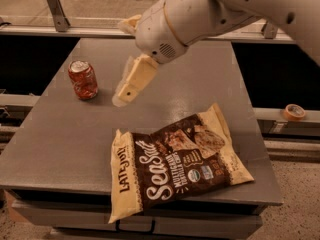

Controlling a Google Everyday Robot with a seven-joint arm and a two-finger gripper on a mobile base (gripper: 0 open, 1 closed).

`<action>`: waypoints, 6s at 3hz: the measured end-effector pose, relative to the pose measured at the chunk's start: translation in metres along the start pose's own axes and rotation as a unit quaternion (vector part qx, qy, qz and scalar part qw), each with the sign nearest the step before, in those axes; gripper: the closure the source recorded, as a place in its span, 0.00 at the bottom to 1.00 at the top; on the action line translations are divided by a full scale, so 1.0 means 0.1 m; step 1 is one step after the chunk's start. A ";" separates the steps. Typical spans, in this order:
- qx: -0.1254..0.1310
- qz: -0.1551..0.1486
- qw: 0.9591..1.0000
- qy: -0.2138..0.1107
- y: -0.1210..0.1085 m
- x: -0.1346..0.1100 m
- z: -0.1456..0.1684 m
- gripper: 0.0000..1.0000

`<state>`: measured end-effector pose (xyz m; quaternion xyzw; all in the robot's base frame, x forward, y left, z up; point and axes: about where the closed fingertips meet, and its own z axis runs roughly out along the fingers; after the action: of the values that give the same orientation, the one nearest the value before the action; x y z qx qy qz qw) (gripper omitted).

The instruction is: Knock coke can over

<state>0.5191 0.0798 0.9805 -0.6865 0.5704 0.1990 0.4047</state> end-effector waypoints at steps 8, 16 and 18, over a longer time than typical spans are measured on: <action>0.056 0.114 0.986 -0.105 -0.97 0.09 1.50 0.87; -0.182 -0.070 0.961 0.198 -0.18 0.80 1.45 0.12; -0.176 -0.075 0.962 0.193 -0.21 0.71 1.40 0.00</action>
Offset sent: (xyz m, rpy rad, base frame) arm 0.1167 0.1624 -0.0516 0.3149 0.0706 -0.0387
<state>0.5843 0.1459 0.8518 -0.8133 0.5400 0.1295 0.1735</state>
